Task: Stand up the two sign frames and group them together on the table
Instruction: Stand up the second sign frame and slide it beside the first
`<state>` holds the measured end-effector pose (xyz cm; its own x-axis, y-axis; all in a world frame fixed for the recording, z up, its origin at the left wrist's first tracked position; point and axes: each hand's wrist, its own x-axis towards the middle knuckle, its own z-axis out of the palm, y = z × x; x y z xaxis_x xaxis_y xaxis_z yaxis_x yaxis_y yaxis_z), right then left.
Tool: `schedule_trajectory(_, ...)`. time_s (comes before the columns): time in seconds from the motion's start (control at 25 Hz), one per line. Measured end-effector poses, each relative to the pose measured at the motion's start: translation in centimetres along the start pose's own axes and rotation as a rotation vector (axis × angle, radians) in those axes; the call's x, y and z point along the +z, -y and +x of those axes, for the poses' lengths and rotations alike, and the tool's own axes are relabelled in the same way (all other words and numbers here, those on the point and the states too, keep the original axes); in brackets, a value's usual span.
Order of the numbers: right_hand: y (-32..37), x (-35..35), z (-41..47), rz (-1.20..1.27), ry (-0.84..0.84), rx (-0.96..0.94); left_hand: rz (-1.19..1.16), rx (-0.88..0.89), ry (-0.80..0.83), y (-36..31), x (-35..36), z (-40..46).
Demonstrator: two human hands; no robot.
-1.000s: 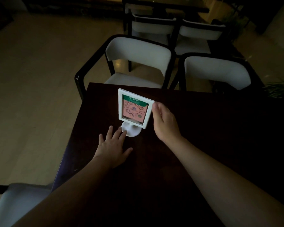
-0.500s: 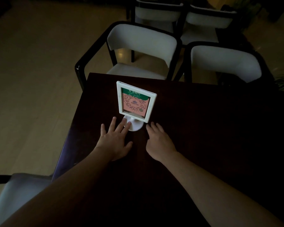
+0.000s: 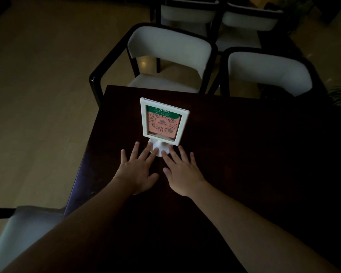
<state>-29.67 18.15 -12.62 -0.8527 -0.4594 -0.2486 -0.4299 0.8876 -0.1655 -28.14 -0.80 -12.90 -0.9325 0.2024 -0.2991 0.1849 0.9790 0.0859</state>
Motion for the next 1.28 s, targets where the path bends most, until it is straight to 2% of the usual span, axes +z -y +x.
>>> schedule_trajectory(0.76, 0.8, 3.1, -12.8, 0.051, 0.027, 0.192, 0.011, 0.150, 0.066, -7.4, 2.4, -7.8)
schedule_trajectory(1.0, -2.6, 3.9, -18.1, 0.074, 0.057, 0.239, 0.027, 0.181, 0.122, -13.3, 3.0, -9.5)
schedule_trajectory(1.28, -8.6, 4.5, -25.9, 0.085, 0.073, 0.287, 0.035, 0.203, 0.169, -23.3, 4.6, -10.8)
